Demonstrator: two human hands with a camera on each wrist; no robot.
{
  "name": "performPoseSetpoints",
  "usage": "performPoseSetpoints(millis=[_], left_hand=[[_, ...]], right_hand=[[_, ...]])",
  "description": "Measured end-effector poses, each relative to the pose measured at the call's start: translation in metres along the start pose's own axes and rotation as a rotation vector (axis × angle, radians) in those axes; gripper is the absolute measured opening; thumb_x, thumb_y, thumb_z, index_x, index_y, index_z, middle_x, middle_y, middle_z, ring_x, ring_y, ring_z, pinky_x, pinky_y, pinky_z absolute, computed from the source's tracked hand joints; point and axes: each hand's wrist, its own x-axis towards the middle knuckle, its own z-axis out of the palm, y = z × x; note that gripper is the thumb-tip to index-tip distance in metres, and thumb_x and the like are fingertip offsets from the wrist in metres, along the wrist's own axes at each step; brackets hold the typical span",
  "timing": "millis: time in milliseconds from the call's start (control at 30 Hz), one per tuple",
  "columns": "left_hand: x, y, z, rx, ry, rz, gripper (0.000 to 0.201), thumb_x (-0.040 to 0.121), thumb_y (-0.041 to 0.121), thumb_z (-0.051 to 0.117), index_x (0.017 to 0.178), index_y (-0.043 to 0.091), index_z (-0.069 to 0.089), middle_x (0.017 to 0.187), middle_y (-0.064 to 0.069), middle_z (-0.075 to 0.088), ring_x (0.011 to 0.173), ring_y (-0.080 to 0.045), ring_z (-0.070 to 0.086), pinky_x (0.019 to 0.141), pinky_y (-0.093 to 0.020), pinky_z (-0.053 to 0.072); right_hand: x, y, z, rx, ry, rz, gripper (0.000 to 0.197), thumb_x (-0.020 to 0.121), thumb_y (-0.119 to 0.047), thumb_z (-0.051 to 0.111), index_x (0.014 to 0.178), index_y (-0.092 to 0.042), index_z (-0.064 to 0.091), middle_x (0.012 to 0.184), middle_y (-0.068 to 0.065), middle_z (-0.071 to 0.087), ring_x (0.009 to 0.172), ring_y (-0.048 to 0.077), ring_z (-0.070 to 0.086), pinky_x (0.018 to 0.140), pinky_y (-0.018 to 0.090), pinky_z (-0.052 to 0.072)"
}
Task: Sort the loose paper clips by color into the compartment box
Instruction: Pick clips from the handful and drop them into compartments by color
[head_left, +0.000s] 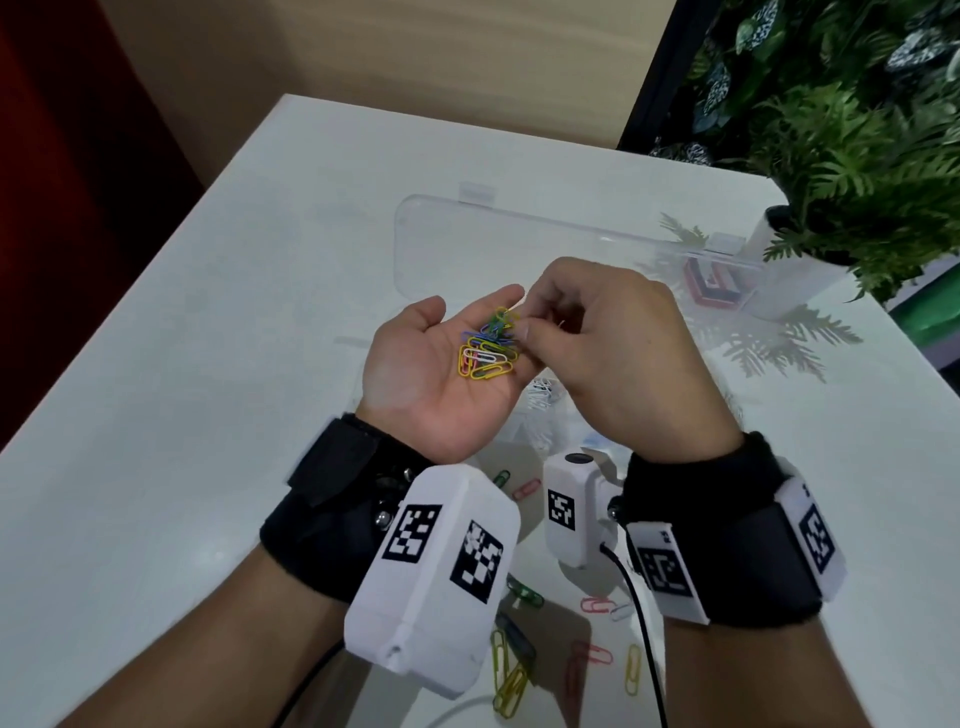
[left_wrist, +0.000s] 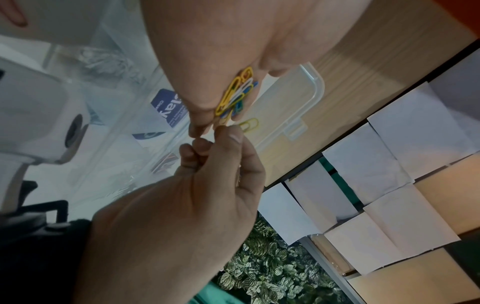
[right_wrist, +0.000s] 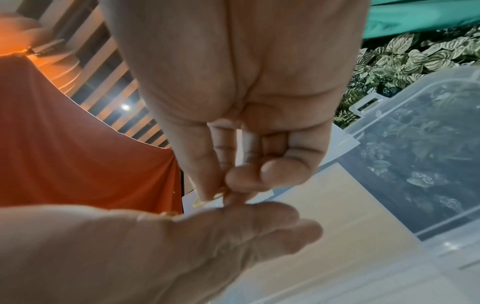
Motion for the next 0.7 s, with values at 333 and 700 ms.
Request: performPoseSetpoints(millis=[333, 700], left_hand=[[-0.001, 0.010, -0.001, 0.084, 0.097, 0.028, 0.062, 0.099, 0.037, 0.019, 0.133, -0.005, 0.049, 0.113, -0.026, 0.062, 0.098, -0.032, 0.057, 0.072, -0.033, 0.052], [-0.001, 0.016, -0.002, 0.043, 0.051, 0.021, 0.062, 0.098, 0.035, 0.020, 0.135, -0.009, 0.045, 0.124, -0.031, 0.056, 0.100, -0.042, 0.062, 0.077, -0.043, 0.056]], right_hand=[[-0.003, -0.007, 0.001, -0.027, -0.245, -0.186, 0.013, 0.079, -0.018, 0.071, 0.091, -0.021, 0.073, 0.076, -0.029, 0.047, 0.074, -0.015, 0.047, 0.072, 0.001, 0.033], [-0.002, -0.005, 0.003, 0.005, -0.095, -0.142, 0.007, 0.080, -0.014, 0.066, 0.082, -0.020, 0.070, 0.074, -0.006, 0.059, 0.066, 0.005, 0.049, 0.062, 0.016, 0.036]])
